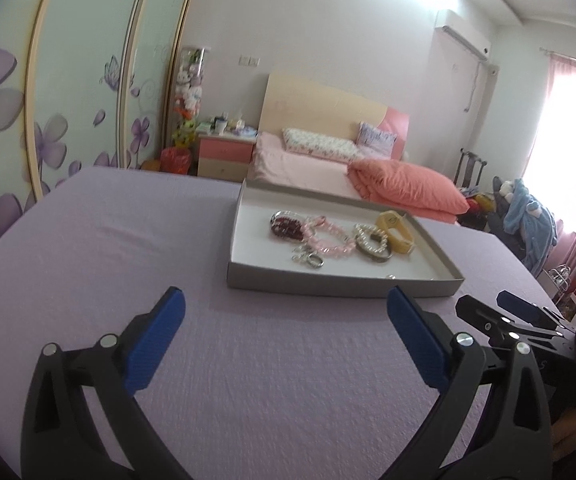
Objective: Organize jewelry
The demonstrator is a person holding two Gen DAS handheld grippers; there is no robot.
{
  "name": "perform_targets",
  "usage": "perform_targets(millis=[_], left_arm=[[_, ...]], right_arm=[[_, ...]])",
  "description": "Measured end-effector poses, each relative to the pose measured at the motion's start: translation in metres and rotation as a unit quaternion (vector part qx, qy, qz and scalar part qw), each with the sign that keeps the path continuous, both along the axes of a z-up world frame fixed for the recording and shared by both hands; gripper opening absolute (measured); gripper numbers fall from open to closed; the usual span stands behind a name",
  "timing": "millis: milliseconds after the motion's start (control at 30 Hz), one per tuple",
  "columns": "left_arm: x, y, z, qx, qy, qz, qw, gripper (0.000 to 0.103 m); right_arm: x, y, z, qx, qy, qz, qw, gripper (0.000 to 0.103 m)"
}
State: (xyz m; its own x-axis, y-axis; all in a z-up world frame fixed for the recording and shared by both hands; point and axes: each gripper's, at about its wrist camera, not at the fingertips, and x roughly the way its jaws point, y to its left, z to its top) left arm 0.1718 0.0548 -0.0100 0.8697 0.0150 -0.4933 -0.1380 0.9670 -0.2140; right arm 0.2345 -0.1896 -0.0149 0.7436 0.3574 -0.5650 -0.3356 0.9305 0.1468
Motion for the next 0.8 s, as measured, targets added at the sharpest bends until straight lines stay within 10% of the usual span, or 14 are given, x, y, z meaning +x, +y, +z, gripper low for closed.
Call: perform_targets(millis=[800], left_arm=[[-0.008, -0.018, 0.011, 0.012, -0.034, -0.029, 0.9989, 0.101]], right_arm=[[-0.025, -0.007, 0.014, 0.017, -0.042, -0.008, 0.999, 0.102]])
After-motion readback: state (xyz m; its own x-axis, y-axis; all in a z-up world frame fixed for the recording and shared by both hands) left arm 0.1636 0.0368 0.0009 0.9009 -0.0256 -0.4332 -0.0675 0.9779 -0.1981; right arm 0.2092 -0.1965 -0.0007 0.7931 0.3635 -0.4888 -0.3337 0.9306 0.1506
